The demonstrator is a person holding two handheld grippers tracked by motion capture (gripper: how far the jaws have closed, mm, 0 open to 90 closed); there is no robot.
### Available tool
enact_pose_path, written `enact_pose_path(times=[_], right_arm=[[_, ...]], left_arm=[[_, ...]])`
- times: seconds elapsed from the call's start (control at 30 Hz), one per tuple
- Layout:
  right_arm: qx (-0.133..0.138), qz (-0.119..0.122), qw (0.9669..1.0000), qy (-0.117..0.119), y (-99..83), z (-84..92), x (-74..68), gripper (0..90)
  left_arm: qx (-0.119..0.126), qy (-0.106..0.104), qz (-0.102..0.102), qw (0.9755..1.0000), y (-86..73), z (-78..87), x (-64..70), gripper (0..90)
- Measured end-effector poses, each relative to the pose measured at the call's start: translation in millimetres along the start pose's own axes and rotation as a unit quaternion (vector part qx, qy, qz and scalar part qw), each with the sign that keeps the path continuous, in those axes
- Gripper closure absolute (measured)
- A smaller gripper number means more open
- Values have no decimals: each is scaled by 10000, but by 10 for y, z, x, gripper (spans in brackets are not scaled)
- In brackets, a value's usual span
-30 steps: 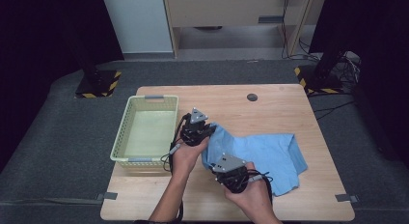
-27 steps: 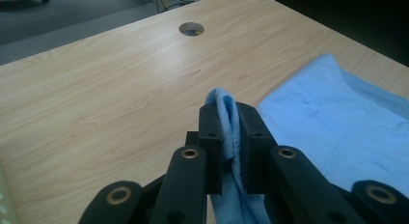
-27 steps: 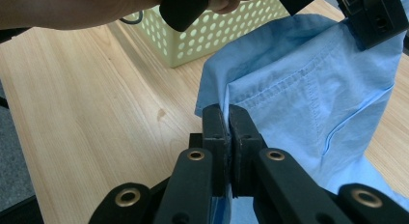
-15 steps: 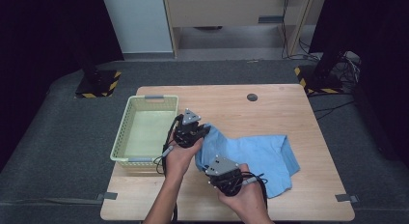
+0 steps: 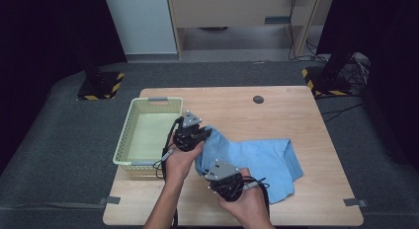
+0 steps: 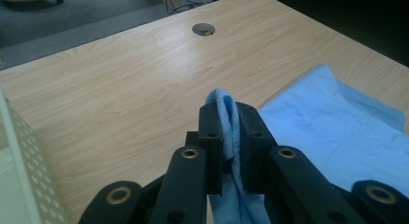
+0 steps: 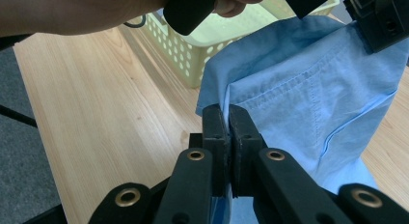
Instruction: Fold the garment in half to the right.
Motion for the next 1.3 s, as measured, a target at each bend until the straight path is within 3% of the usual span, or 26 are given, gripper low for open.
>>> enact_pose_path(times=[0.47,0.73,0.93,1.3], right_arm=[[123,33,9997,206,249,-158,-175,877],[218,30,9992,326,376,-63,-152,878],[275,-58,9991,322,386,92,-23,878],[244,-383,9986,287,176,364,329,878]], left_arm=[[62,228,47,9997,-8,277,-210,826],[188,210,50,9996,83,368,-223,824],[218,120,8,9997,206,270,-102,824],[109,-127,-19,9999,342,-129,185,823]])
Point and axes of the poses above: each handheld gripper's, and its own axes: z roughly backward along the jaws, y roughly out of its top, x roughly to its right, the point moved 7 cm from there along -z, roughly forward along the jaws, and after that the axes turned 3 degrees about x, right-handed, at the moved point
